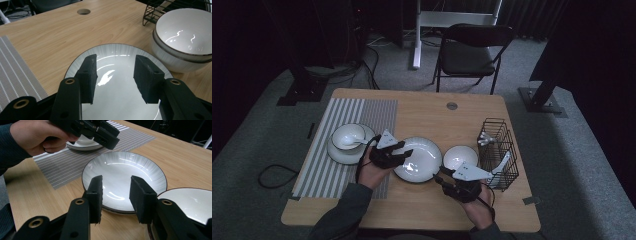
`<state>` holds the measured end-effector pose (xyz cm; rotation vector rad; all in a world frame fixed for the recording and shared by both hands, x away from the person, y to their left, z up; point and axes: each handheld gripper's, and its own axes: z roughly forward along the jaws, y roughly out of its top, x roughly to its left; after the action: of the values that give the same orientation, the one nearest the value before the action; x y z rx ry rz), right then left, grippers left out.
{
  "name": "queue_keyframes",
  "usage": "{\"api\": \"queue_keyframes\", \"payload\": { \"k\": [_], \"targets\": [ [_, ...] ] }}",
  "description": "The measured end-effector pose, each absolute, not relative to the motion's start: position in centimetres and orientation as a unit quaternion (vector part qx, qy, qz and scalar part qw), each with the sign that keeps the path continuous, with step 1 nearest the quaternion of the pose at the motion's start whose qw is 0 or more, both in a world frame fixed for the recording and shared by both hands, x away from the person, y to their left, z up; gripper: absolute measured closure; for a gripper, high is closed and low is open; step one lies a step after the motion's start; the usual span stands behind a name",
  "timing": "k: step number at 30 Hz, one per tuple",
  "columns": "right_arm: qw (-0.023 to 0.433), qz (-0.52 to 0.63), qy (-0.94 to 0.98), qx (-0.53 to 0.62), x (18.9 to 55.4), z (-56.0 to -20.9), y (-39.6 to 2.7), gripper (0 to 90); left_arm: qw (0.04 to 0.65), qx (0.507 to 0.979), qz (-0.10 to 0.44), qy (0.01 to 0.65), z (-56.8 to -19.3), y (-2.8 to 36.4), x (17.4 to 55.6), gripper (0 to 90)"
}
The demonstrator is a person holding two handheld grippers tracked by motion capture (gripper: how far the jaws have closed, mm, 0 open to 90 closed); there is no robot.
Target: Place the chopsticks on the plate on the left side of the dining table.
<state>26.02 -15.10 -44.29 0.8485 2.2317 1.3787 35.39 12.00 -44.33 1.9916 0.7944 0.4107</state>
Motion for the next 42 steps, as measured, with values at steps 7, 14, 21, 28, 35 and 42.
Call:
{"api": "queue_keyframes", "payload": {
  "k": [7, 14, 21, 28, 35, 42],
  "targets": [
    [0.192, 0.491, 0.791, 0.31, 25.7, -44.4, -15.6, 62.6, 0.466, 0.812, 0.164, 0.31, -43.7, 11.2, 35.6, 54.4],
    [0.195, 0.491, 0.789, 0.315, 25.6, -44.5, -16.0, 62.6, 0.473, 0.813, 0.161, 0.3, -43.3, 10.2, 35.8, 54.5],
    [0.199, 0.491, 0.787, 0.317, 25.5, -44.4, -16.3, 62.5, 0.477, 0.816, 0.155, 0.287, -43.0, 9.4, 36.1, 54.6],
    [0.201, 0.488, 0.787, 0.32, 25.5, -44.4, -16.6, 62.5, 0.483, 0.818, 0.149, 0.277, -42.7, 8.8, 36.4, 54.5],
    [0.203, 0.485, 0.786, 0.324, 25.3, -44.6, -16.9, 62.5, 0.486, 0.821, 0.146, 0.263, -42.2, 7.8, 36.7, 54.5],
    [0.207, 0.482, 0.786, 0.328, 25.1, -44.7, -17.2, 62.5, 0.487, 0.824, 0.144, 0.252, -41.8, 6.9, 36.9, 54.5]
  ]
}}
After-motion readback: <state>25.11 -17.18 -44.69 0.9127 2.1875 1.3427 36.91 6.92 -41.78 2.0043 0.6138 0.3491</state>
